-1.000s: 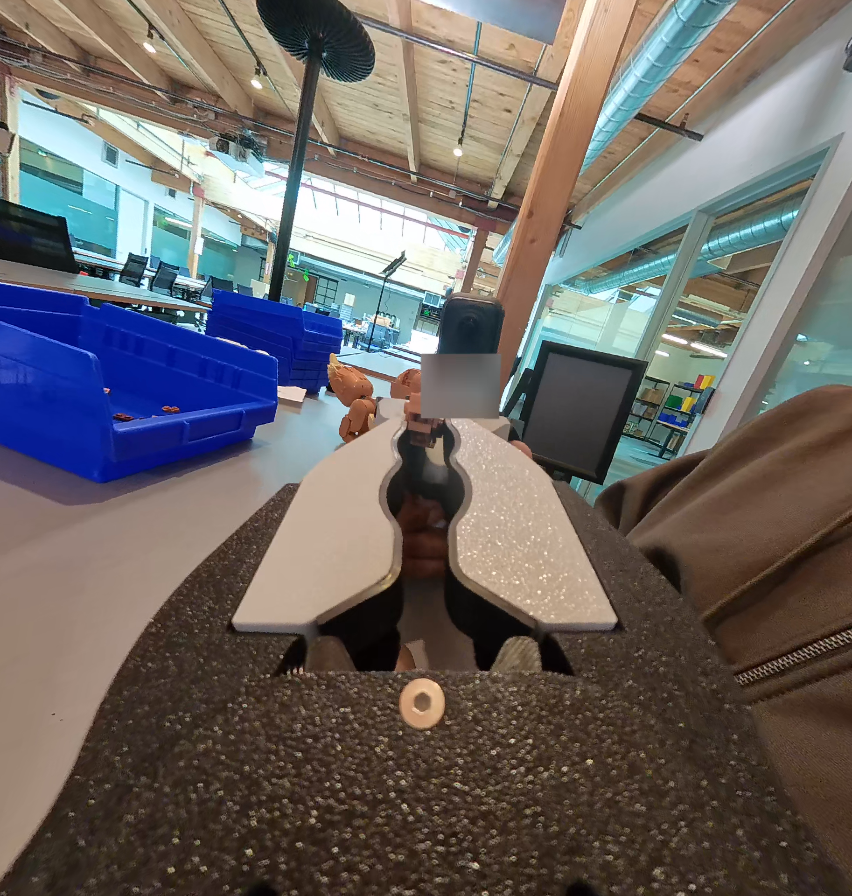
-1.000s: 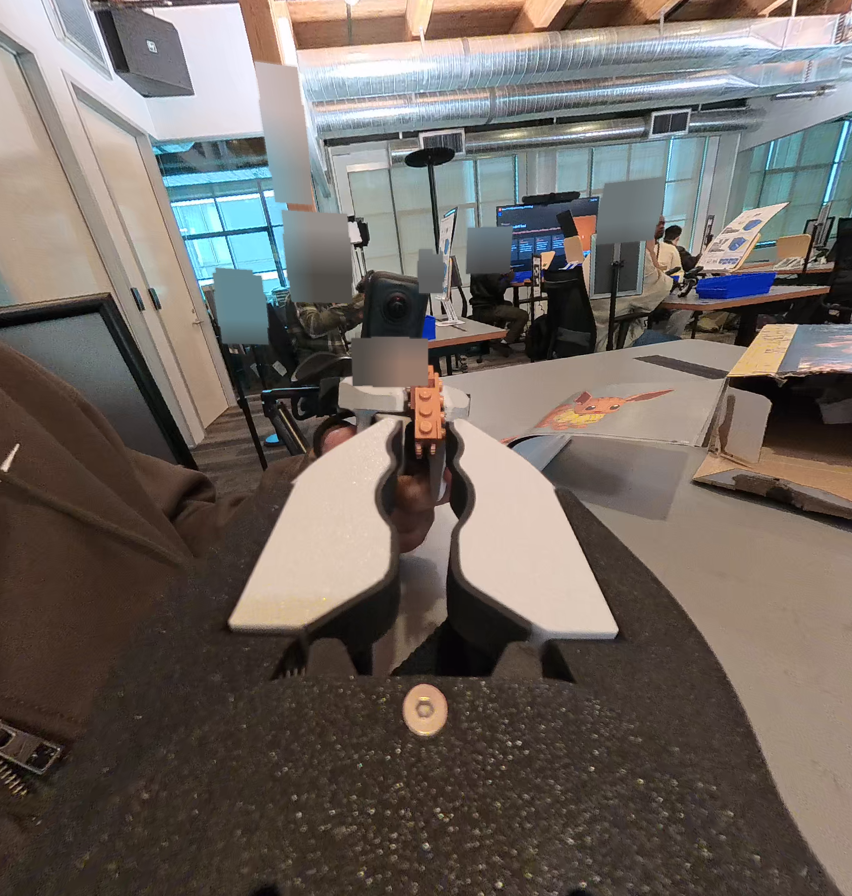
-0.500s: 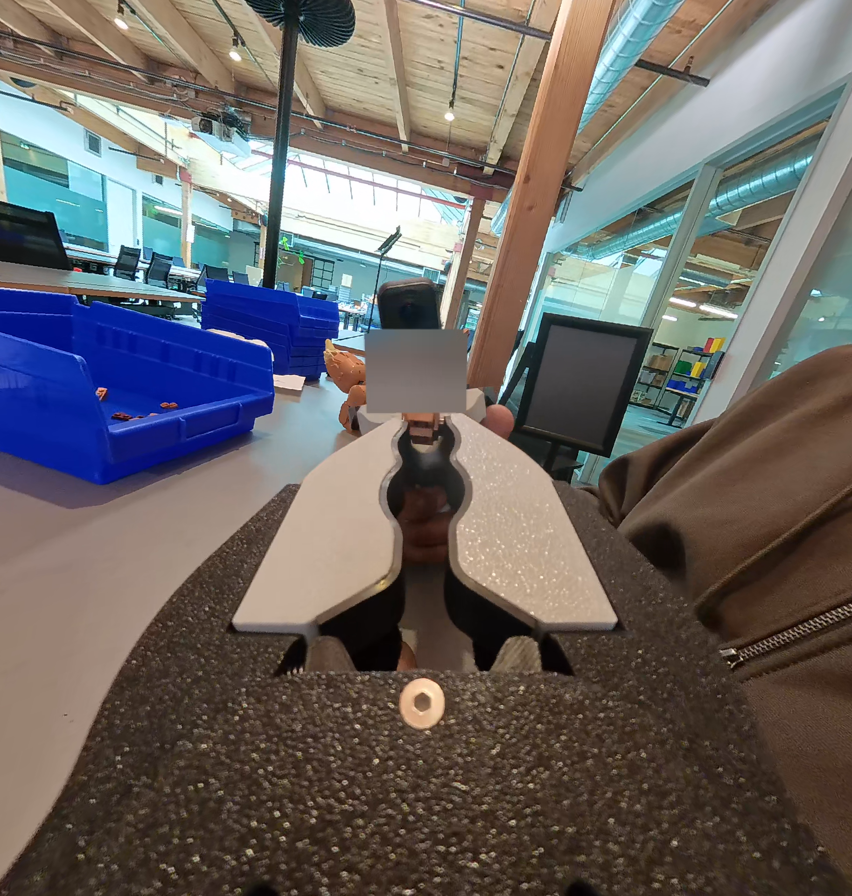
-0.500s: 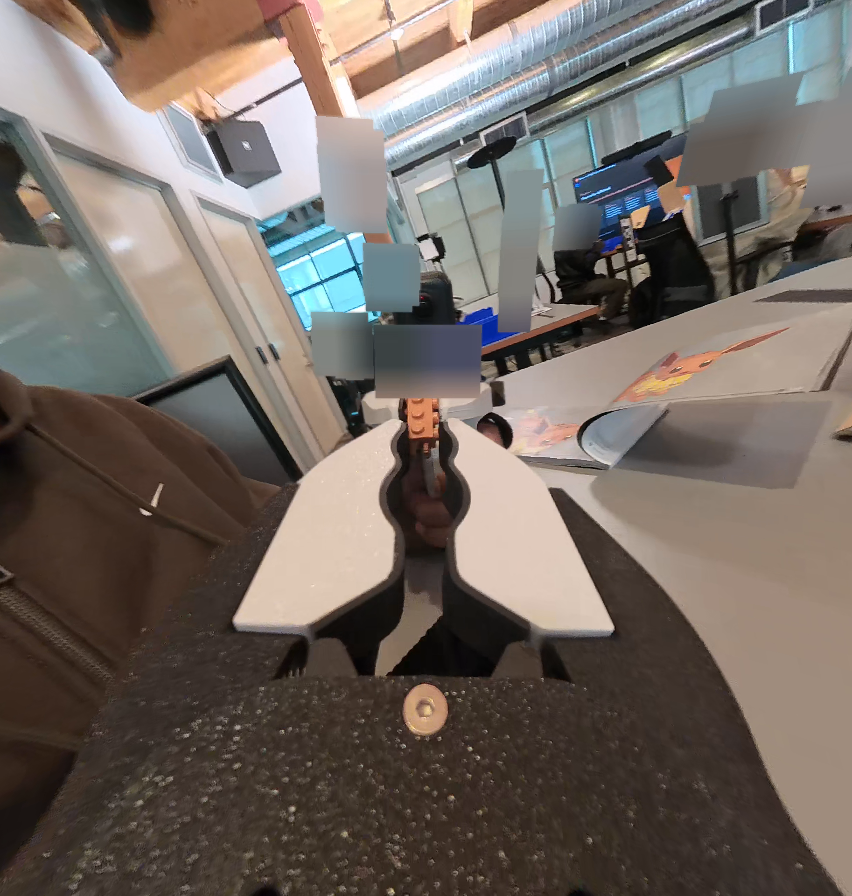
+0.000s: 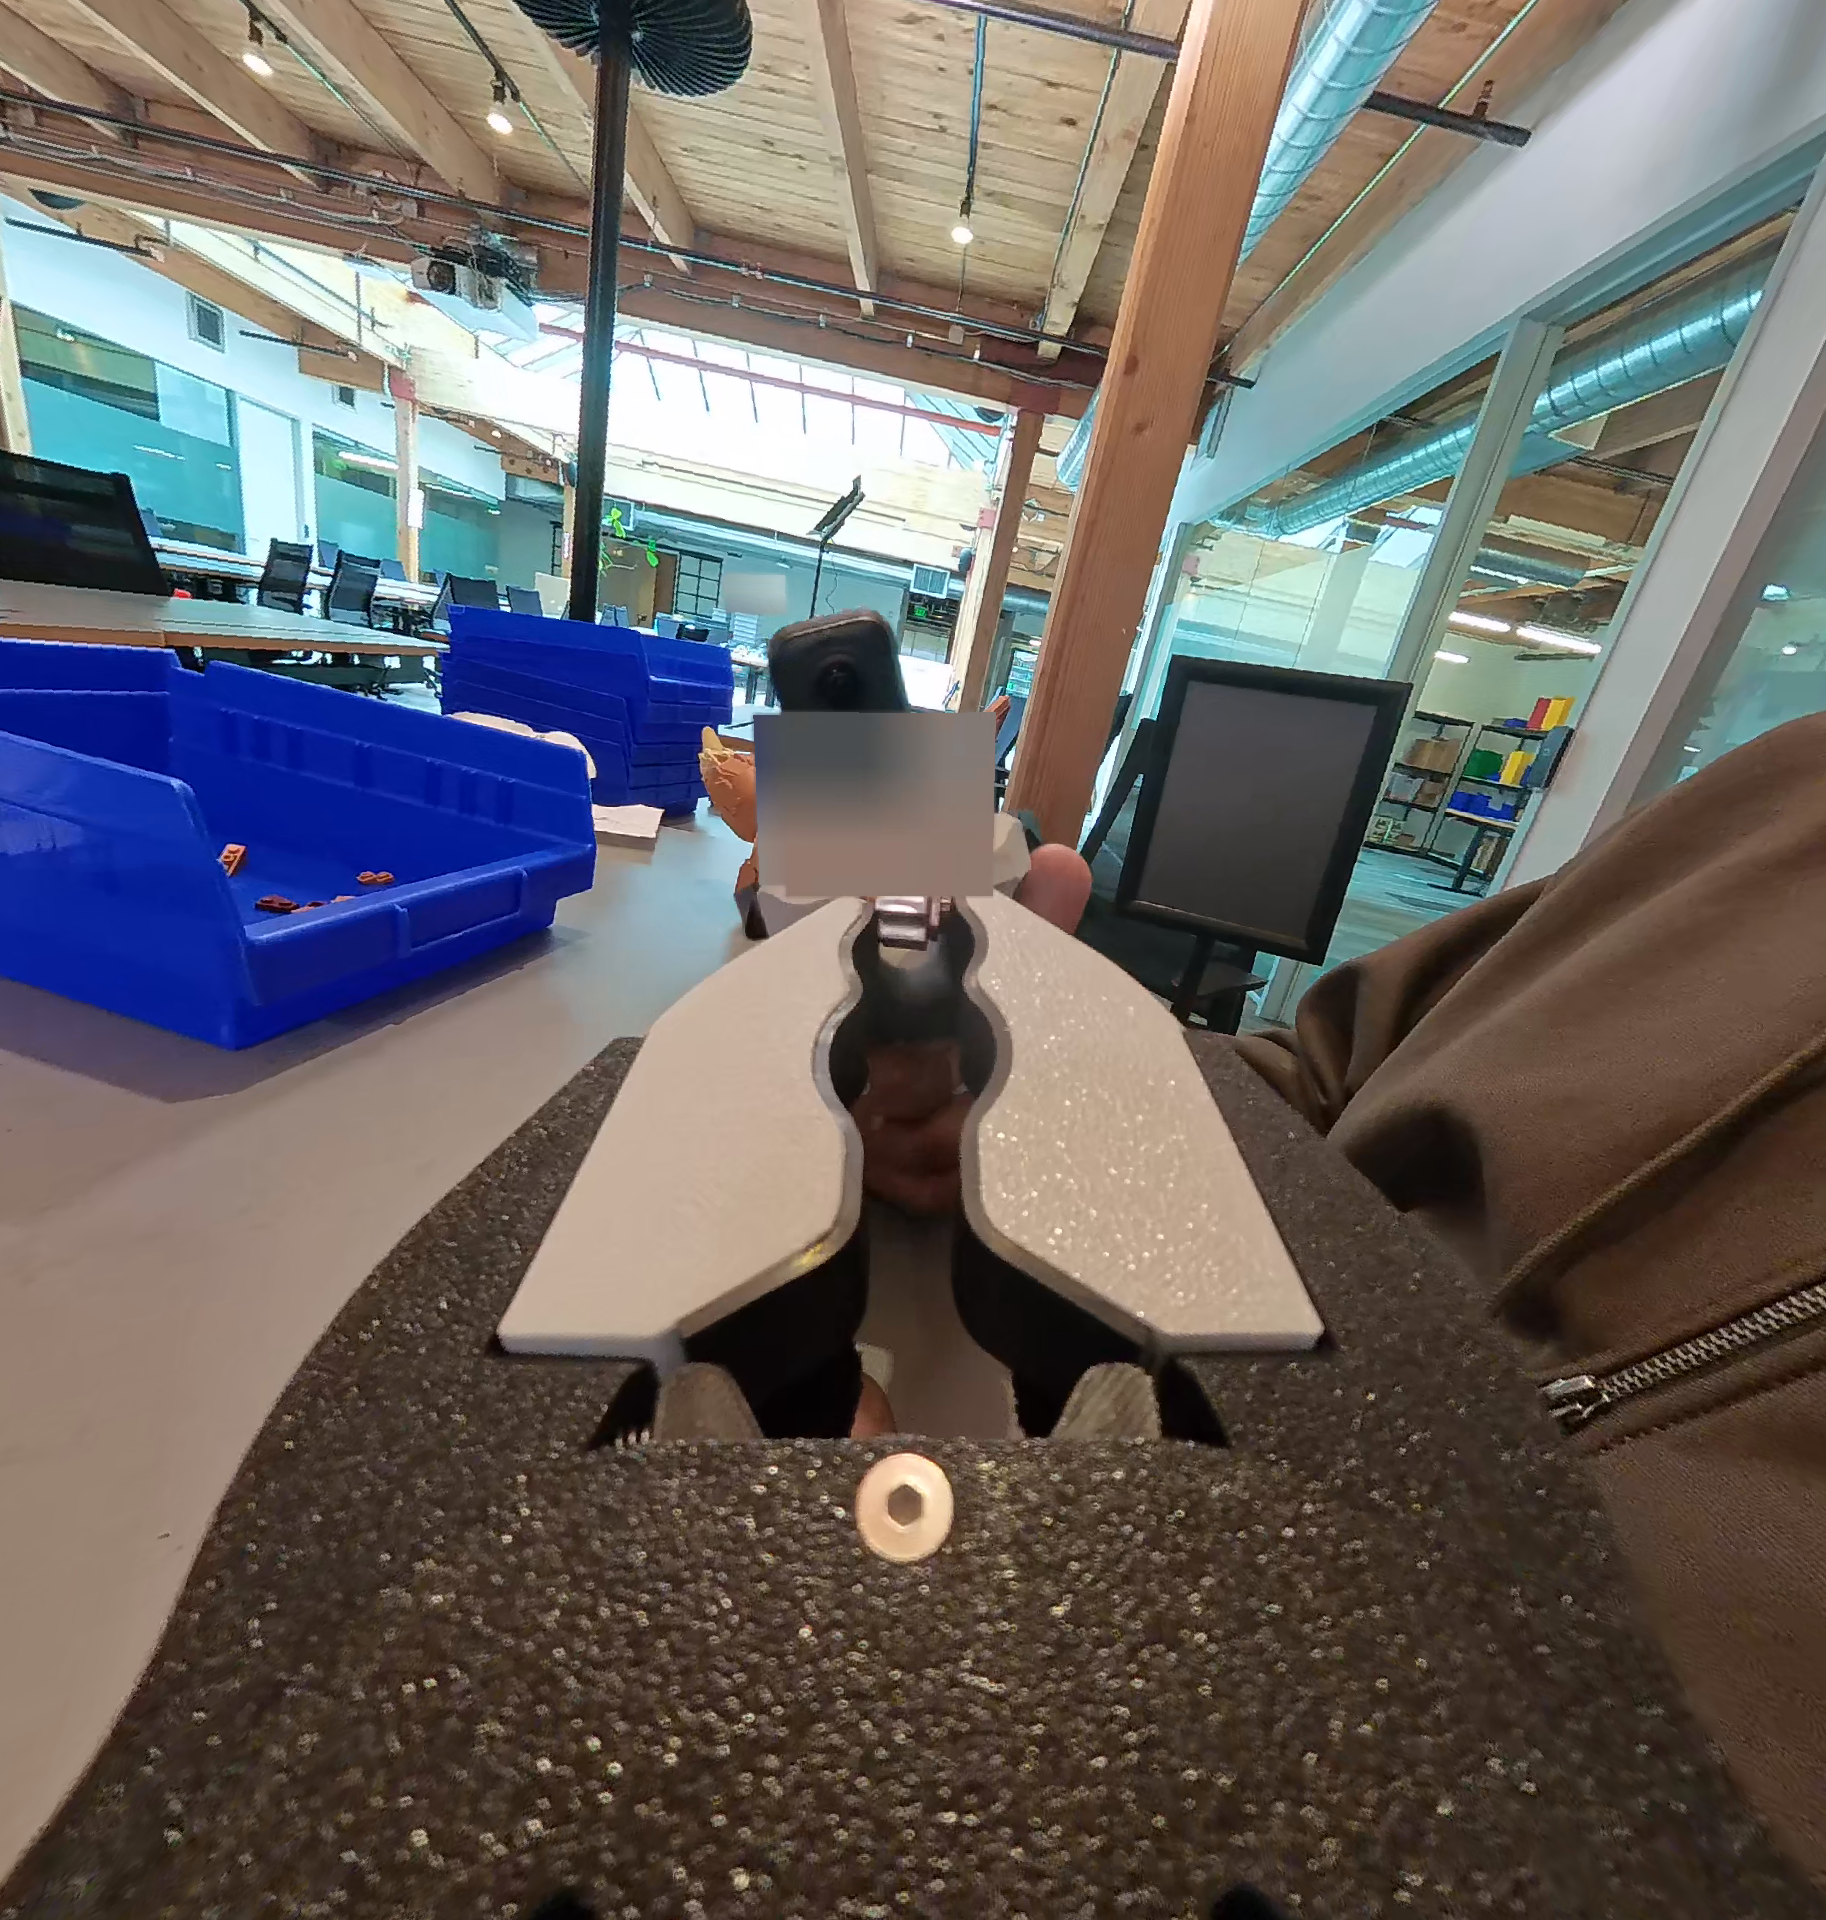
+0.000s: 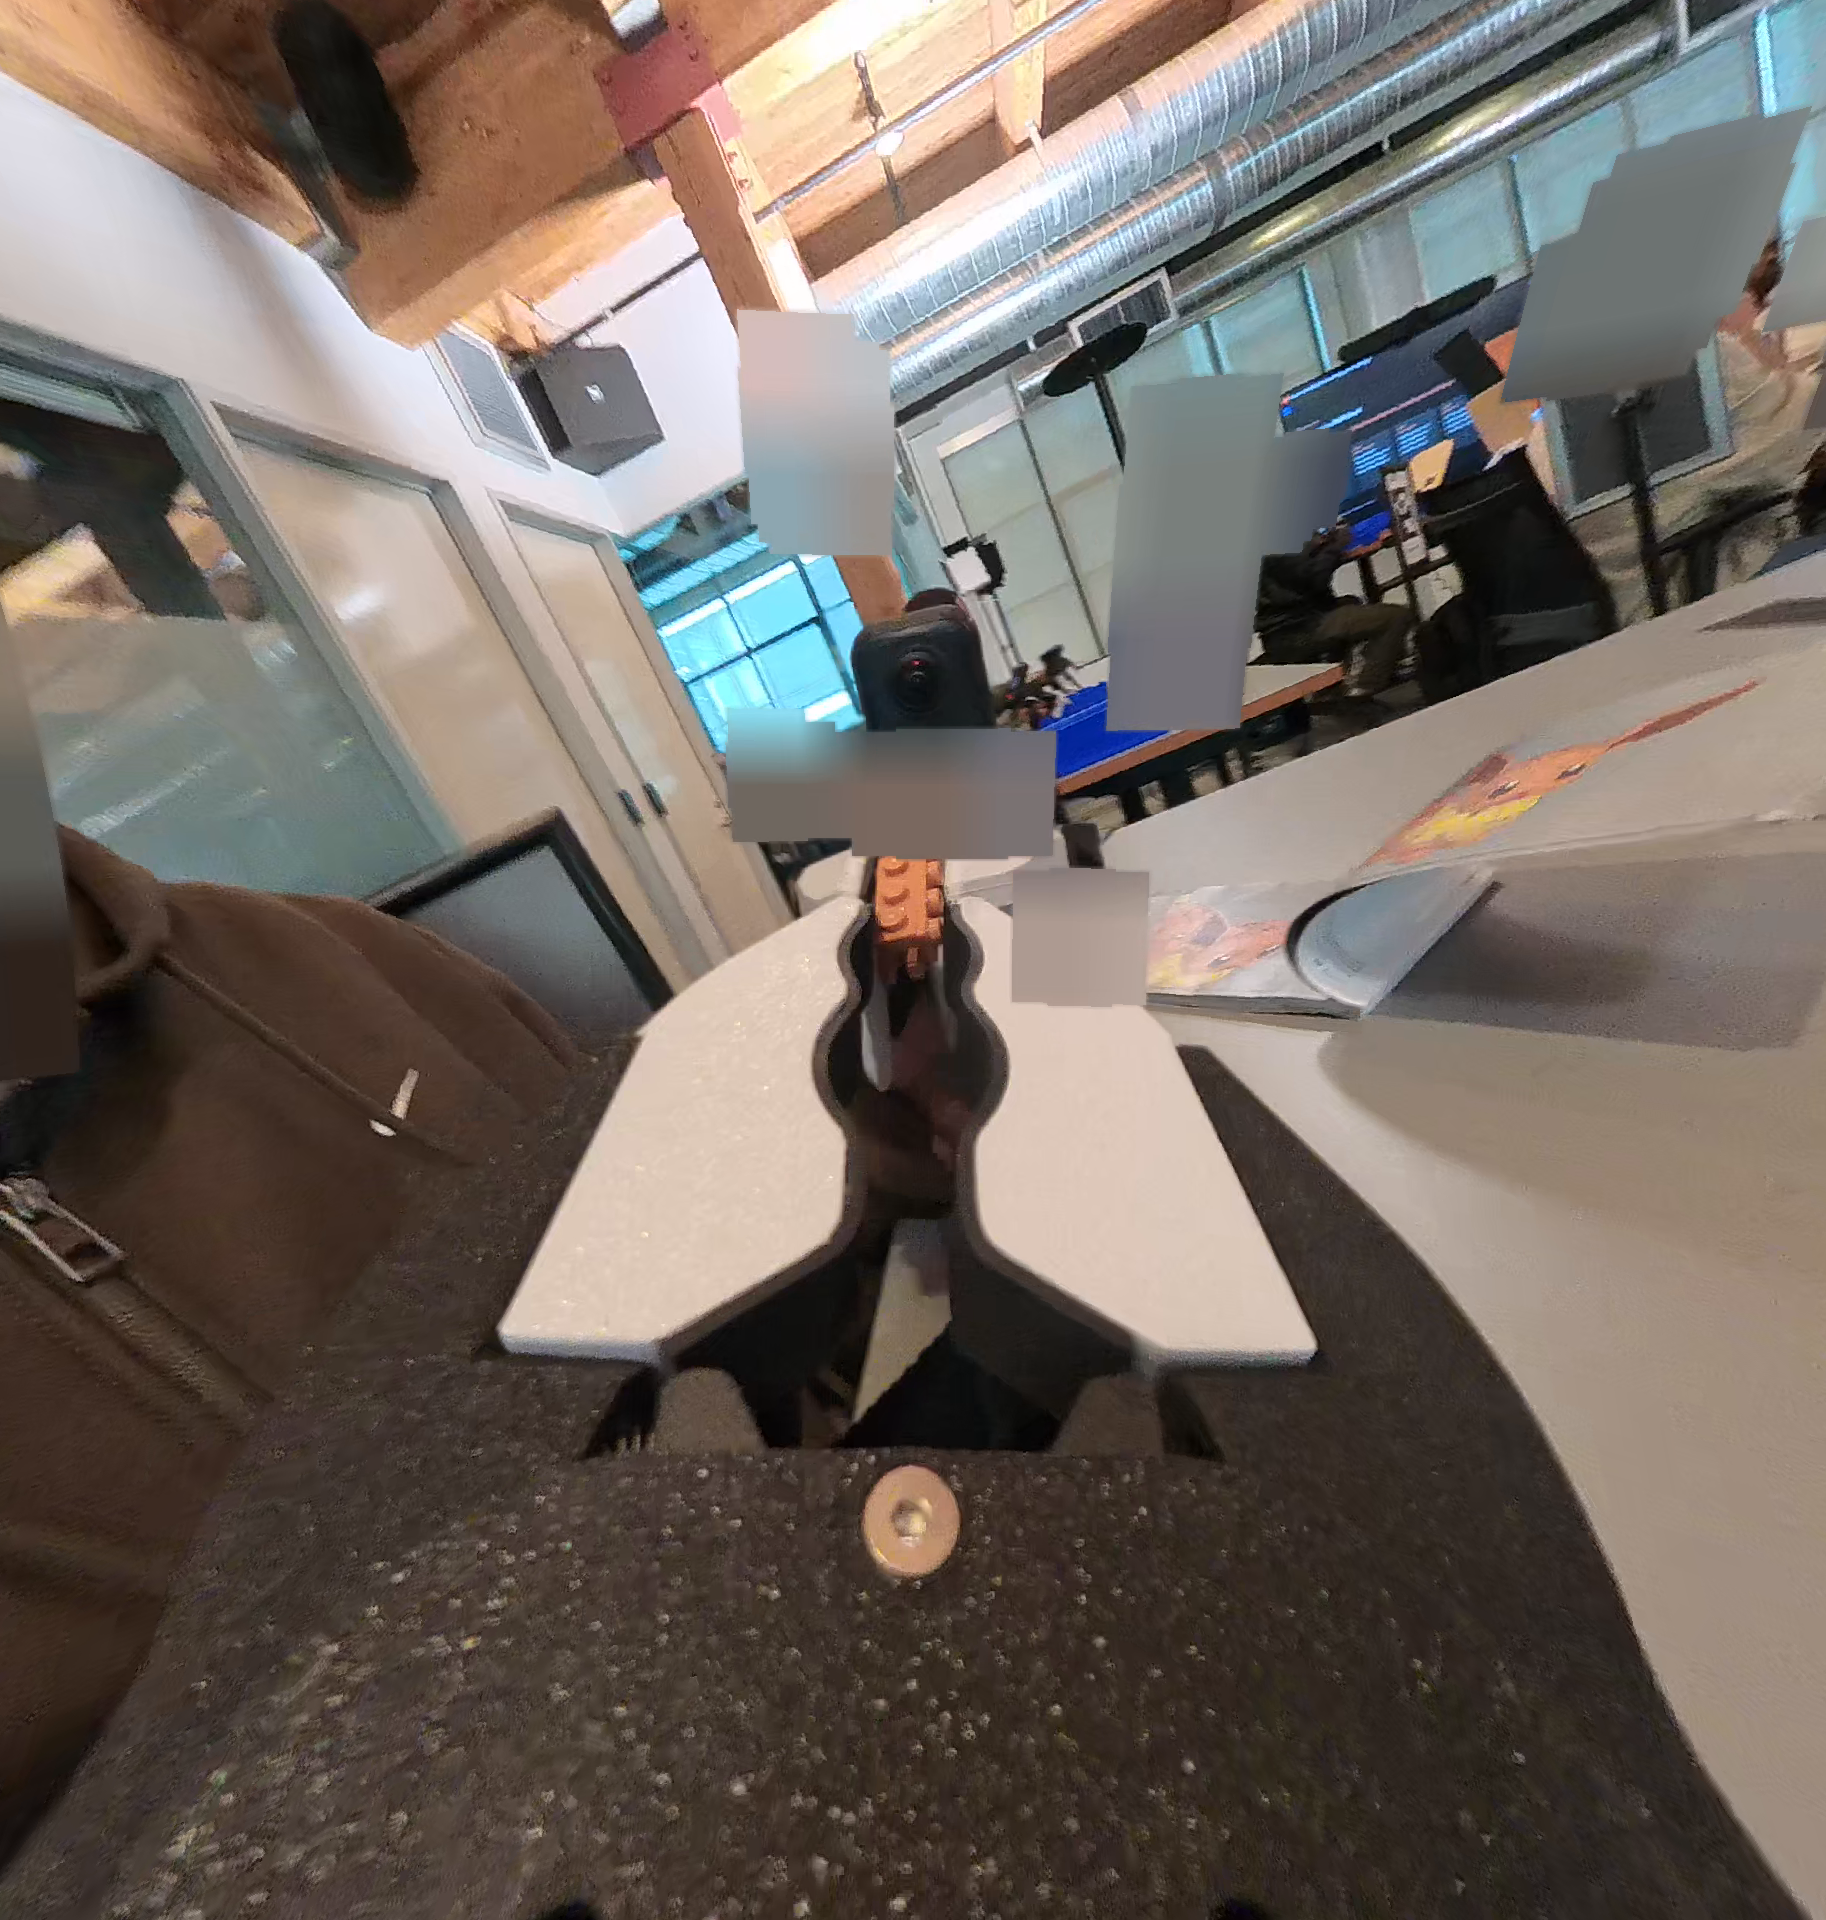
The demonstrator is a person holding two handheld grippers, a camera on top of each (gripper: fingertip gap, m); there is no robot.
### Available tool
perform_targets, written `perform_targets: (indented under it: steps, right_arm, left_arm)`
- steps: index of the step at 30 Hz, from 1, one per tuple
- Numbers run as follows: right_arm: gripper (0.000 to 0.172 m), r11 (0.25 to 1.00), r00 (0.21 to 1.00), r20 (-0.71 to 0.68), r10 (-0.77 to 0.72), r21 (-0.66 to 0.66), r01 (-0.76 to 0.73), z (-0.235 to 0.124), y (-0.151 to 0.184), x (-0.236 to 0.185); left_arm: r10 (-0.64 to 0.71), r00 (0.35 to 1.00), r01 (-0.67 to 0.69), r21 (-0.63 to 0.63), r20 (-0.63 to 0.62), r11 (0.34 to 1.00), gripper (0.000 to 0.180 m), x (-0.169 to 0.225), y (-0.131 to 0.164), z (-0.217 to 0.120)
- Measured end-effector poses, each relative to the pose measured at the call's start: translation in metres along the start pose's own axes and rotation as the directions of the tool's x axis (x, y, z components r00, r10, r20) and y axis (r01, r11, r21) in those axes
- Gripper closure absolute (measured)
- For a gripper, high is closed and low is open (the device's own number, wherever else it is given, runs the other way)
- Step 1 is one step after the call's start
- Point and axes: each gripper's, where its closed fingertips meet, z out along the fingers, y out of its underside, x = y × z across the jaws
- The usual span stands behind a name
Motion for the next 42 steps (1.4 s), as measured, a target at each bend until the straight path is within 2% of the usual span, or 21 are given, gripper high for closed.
perform_targets:
  steps: [5, 12, 19, 24, 27, 36, 39, 42]
  right_arm:
    - [0.158, 0.966, 0.966, -0.055, -0.254, -0.069, 0.250, -0.005, -0.001, -0.008]
    - [0.153, 0.897, 0.916, -0.099, -0.388, -0.271, 0.350, -0.013, 0.014, 0.004]
    - [0.153, 0.736, 0.833, -0.053, -0.551, -0.502, 0.455, -0.012, 0.032, 0.010]
    - [0.158, 0.640, 0.785, -0.020, -0.619, -0.593, 0.489, -0.014, 0.041, 0.015]
    - [0.159, 0.637, 0.785, -0.013, -0.619, -0.592, 0.493, -0.016, 0.041, 0.015]
    - [0.160, 0.743, 0.820, -0.105, -0.563, -0.498, 0.446, -0.015, 0.030, 0.023]
    - [0.160, 0.745, 0.811, -0.122, -0.572, -0.491, 0.452, -0.017, 0.028, 0.025]
    - [0.160, 0.722, 0.779, -0.141, -0.611, -0.502, 0.476, -0.016, 0.026, 0.028]
  left_arm:
    - [0.074, 0.996, -0.070, -0.081, 0.048, 0.994, 0.168, -0.004, 0.009, -0.001]
    - [0.107, 0.994, -0.102, -0.148, 0.031, 0.984, 0.168, -0.002, 0.018, 0.000]
    - [0.142, 0.990, -0.133, -0.235, 0.021, 0.963, 0.168, 0.000, 0.032, 0.004]
    - [0.161, 0.987, -0.148, -0.280, 0.022, 0.949, 0.168, -0.001, 0.039, 0.005]
    - [0.167, 0.986, -0.154, -0.284, 0.021, 0.946, 0.168, -0.001, 0.040, 0.006]
    - [0.160, 0.981, -0.135, -0.202, 0.109, 0.970, 0.165, -0.012, 0.027, 0.003]
    - [0.112, 0.987, -0.096, -0.140, 0.112, 0.985, 0.165, -0.013, 0.017, 0.000]
    - [0.106, 0.987, -0.088, -0.143, 0.124, 0.986, 0.165, -0.015, 0.018, 0.000]
